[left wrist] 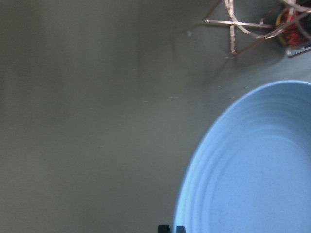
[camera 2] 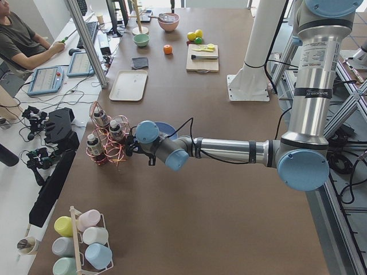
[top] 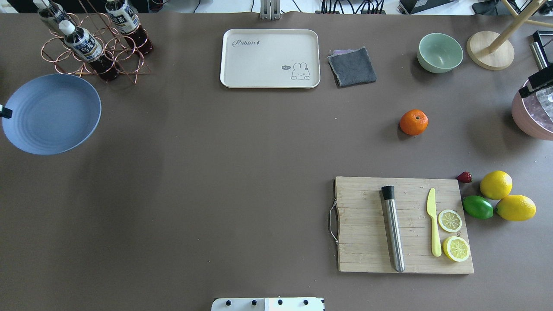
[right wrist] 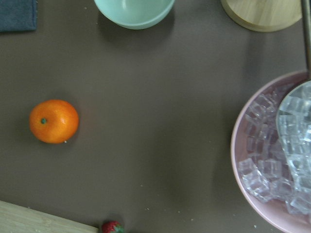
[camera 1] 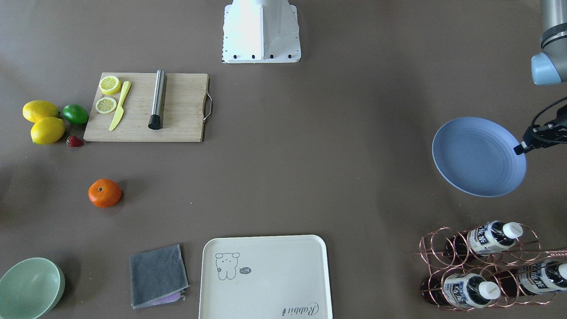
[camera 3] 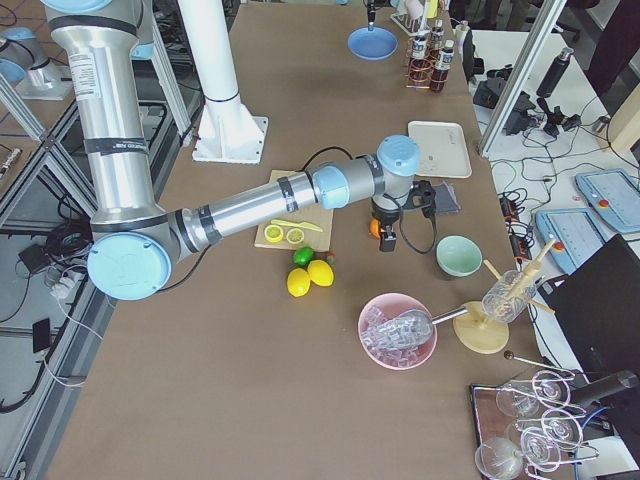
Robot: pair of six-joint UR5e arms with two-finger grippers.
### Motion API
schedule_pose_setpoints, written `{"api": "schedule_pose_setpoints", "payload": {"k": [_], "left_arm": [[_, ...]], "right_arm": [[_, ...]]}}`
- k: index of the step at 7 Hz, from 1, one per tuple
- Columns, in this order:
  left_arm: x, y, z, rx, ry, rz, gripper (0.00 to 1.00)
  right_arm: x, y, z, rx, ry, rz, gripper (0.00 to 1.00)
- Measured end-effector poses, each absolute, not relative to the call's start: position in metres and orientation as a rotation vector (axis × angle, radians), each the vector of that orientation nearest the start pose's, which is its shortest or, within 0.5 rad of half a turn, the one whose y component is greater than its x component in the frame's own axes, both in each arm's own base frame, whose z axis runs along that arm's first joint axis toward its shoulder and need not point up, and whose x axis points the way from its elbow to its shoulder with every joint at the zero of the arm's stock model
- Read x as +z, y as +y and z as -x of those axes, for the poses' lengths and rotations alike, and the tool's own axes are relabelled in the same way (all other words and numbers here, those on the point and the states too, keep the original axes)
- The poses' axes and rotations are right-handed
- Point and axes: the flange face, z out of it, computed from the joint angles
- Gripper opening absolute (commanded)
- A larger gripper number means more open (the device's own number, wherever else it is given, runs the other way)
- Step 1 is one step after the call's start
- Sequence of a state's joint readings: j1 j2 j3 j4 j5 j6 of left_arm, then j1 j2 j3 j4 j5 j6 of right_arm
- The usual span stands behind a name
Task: Pick orange to plate
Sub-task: 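Carry the blue plate inward with left gripper while right reaches toward orange, then set the blue plate down with left gripper while right lowers onto orange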
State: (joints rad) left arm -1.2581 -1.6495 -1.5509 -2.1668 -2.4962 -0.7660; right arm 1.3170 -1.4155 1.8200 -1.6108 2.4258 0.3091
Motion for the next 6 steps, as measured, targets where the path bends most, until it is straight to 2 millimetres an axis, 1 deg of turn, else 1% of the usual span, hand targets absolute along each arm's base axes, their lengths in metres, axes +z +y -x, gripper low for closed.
{"api": "schedule_pose_setpoints", "payload": {"k": [1,2,3,4,5,6], "left_arm": [[0.5,-0.528,-0.161,-0.151,1.088,-0.038,0.0],[0.458,-0.524,-0.212,-0.189,1.097,-0.016,0.0],[0.423,-0.52,-0.268,-0.214,1.103,-0.002,0.0],[0.39,-0.508,-0.329,-0.231,1.11,0.011,0.0],[0.366,-0.493,-0.38,-0.244,1.114,0.016,0.0],[0.344,-0.475,-0.424,-0.253,1.119,0.015,0.0]], "right_arm": [[0.423,-0.551,0.121,-0.1,-0.906,-0.082,1.0],[0.398,-0.559,0.16,-0.109,-0.891,-0.081,1.0],[0.38,-0.567,0.195,-0.129,-0.873,-0.085,1.0],[0.37,-0.579,0.225,-0.152,-0.858,-0.091,1.0],[0.375,-0.588,0.245,-0.171,-0.851,-0.107,1.0],[0.394,-0.598,0.259,-0.184,-0.856,-0.13,1.0]]}}
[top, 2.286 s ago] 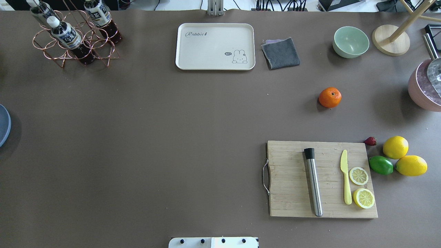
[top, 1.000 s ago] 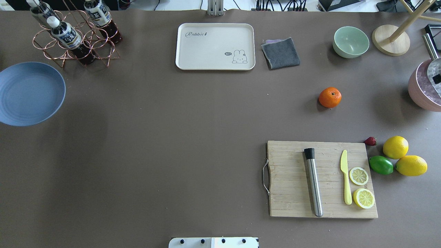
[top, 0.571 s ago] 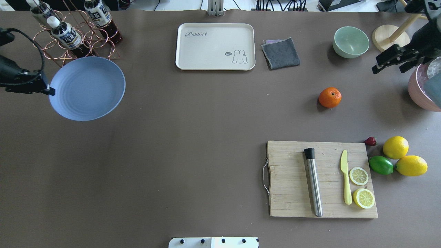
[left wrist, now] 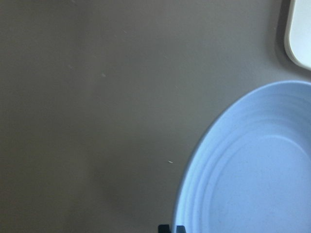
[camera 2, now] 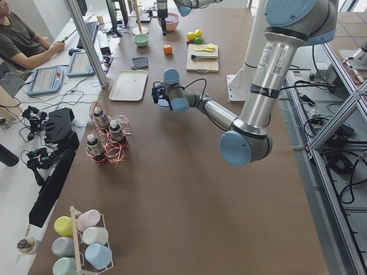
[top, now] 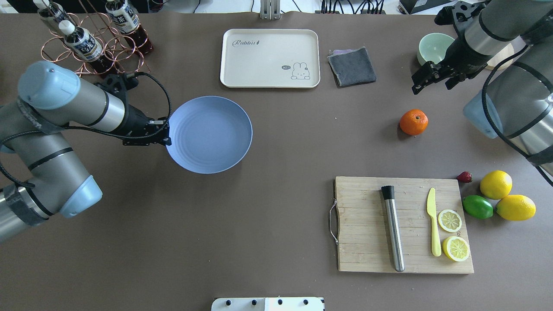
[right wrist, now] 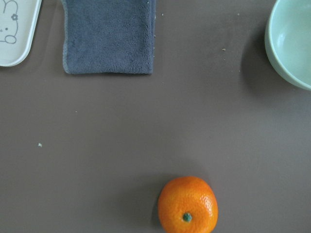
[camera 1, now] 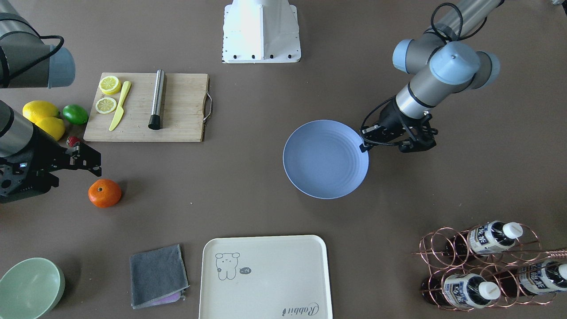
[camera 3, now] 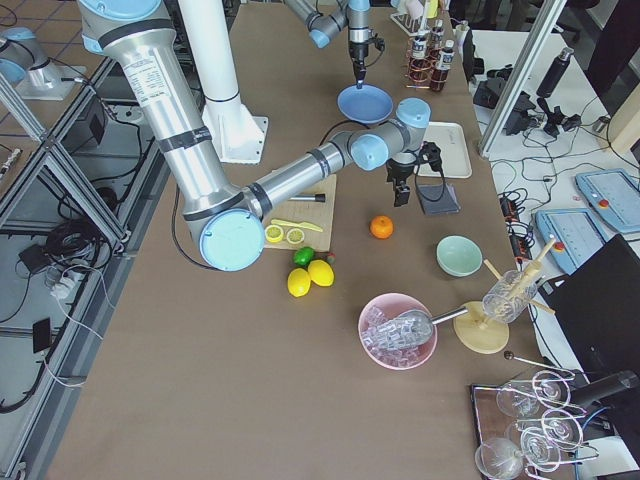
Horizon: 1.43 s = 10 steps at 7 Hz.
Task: Pick orange to plate
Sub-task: 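Set the blue plate down with left gripper while right lowers onto orange, then grasp and lift the orange with right gripper while left releases plate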
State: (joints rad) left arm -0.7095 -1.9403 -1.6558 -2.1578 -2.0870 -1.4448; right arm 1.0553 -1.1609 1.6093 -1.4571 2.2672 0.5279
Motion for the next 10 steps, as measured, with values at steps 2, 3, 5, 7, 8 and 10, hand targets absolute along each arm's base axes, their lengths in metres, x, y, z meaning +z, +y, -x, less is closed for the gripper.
{"api": "schedule_pose_setpoints", "payload": {"k": [2,3,5,7,8,10], "left_arm": [[0.319,-0.447,-0.487,-0.266,1.123,0.01,0.0],[0.312,-0.436,-0.508,-0.268,1.122,0.006,0.0],[0.299,-0.426,-0.534,-0.282,1.127,0.01,0.0],[0.293,-0.414,-0.549,-0.285,1.13,0.011,0.0],[0.291,-0.409,-0.555,-0.28,1.132,0.011,0.0],[0.284,-0.401,-0.563,-0.269,1.14,0.012,0.33]], "right_arm": [[0.421,-0.604,0.282,-0.177,-0.867,-0.141,1.0],[0.425,-0.601,0.294,-0.181,-0.861,-0.141,1.0],[0.434,-0.591,0.311,-0.194,-0.838,-0.136,1.0],[0.453,-0.582,0.322,-0.198,-0.791,-0.132,1.0],[0.461,-0.578,0.325,-0.201,-0.777,-0.125,1.0],[0.477,-0.571,0.326,-0.206,-0.769,-0.118,0.9]]}}
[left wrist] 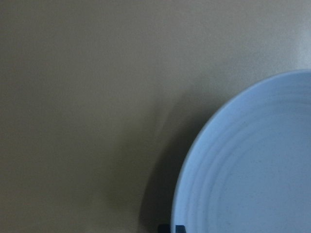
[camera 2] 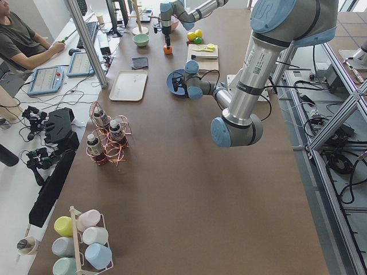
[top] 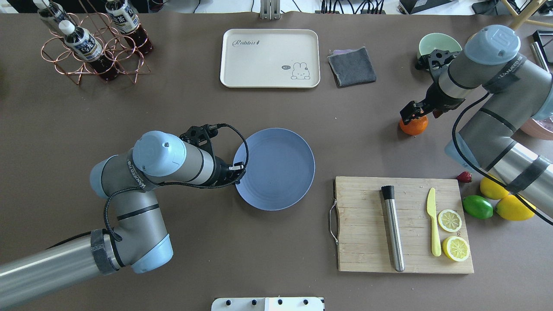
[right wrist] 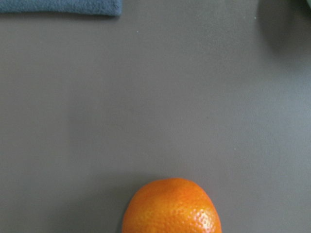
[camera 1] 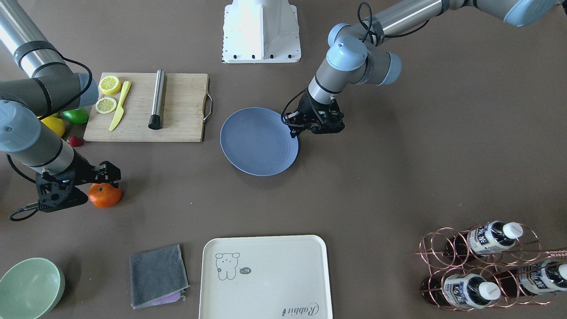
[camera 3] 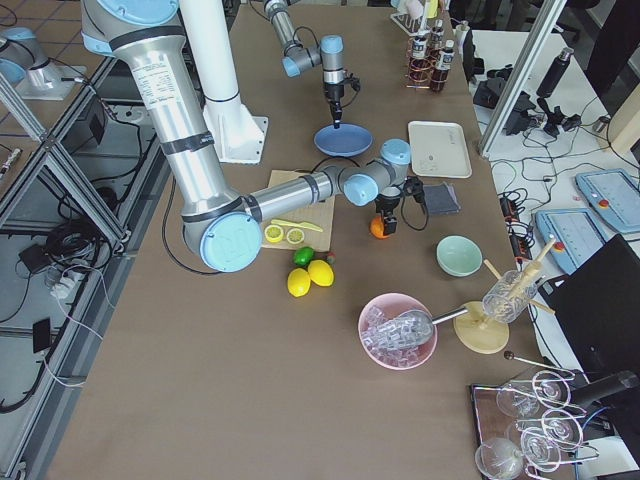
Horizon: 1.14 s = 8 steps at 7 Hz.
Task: Pick orange to plate
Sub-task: 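Grasp and lift the orange with right gripper while left releases plate, then carry the orange over the blue plate with the right gripper, lower and release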
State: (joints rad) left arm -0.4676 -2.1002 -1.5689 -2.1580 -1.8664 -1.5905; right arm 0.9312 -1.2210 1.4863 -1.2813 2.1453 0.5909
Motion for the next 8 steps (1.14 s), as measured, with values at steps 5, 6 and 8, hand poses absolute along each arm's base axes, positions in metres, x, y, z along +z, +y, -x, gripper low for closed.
{"api": "schedule_pose_setpoints", "payload": {"k": [5,6,8], "left_arm": [[0.261,-0.412,-0.537,-0.278,1.189,-0.014,0.97],[0.263,-0.422,-0.516,-0.284,1.196,-0.009,0.97],[0.281,-0.452,-0.453,-0.298,1.204,0.023,0.97]], "right_arm": [[0.441,-0.576,0.344,-0.143,-0.845,-0.139,0.0],[0.402,-0.568,0.36,-0.104,-0.884,-0.129,0.0],[0.309,-0.533,0.417,-0.005,-0.962,-0.077,0.0]]}}
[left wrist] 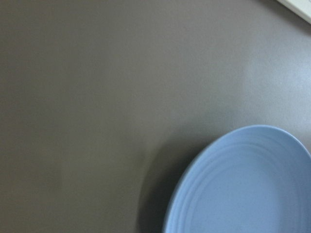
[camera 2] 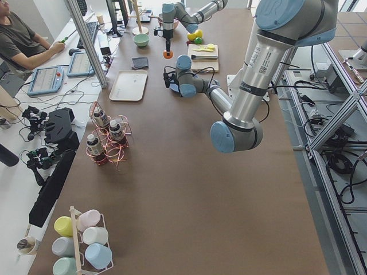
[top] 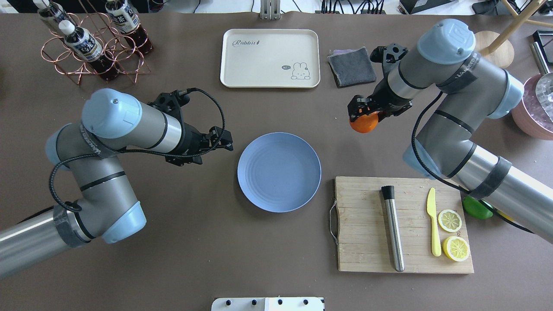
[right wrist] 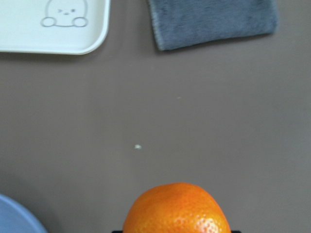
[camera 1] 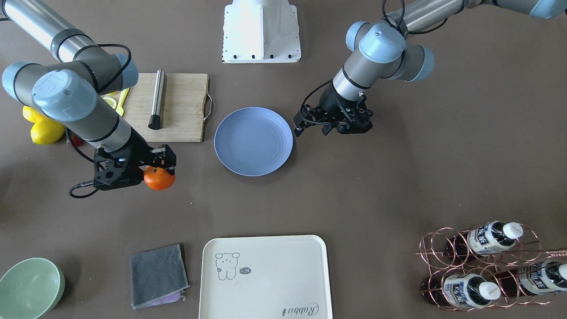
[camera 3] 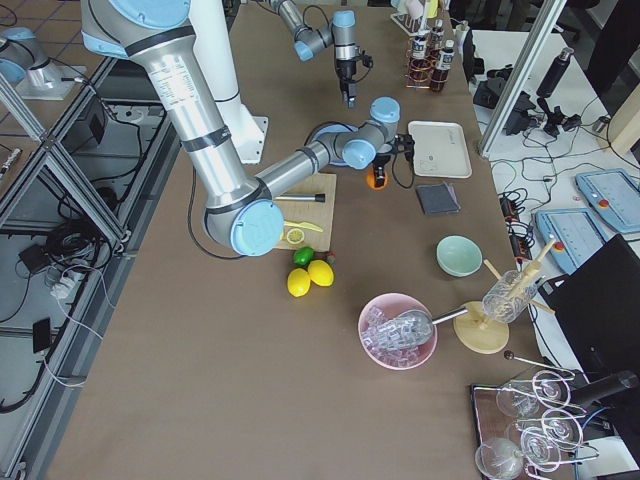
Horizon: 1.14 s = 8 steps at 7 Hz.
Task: Pick orange to plate
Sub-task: 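Carry the orange over the blue plate with the right gripper, lower and release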
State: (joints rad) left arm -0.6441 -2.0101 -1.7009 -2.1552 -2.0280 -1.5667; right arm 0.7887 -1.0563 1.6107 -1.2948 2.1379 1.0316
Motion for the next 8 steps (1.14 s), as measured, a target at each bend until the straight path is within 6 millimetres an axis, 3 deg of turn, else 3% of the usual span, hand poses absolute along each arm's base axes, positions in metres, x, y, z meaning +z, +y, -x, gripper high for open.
{"api": "schedule_pose_setpoints", "payload": {"k": [2,3,4,6,7,8], "left_arm": [[0.324,-0.463,-0.385,-0.265,1.173,0.006,0.97],[0.345,-0.469,-0.358,-0.241,1.155,-0.005,0.97],[0.358,-0.474,-0.339,-0.226,1.145,-0.008,0.97],[0.362,-0.477,-0.332,-0.213,1.147,-0.007,0.97],[0.362,-0.477,-0.332,-0.211,1.147,-0.007,0.97],[0.361,-0.477,-0.333,-0.21,1.147,-0.007,0.97]], "right_arm": [[0.233,-0.479,0.495,0.076,-0.985,-0.049,0.0],[0.216,-0.45,0.529,0.087,-0.972,-0.047,0.0],[0.211,-0.425,0.556,0.09,-0.956,-0.054,0.0],[0.216,-0.405,0.58,0.085,-0.931,-0.068,0.0],[0.219,-0.401,0.587,0.084,-0.922,-0.074,0.78],[0.221,-0.4,0.59,0.083,-0.916,-0.078,1.0]]}}
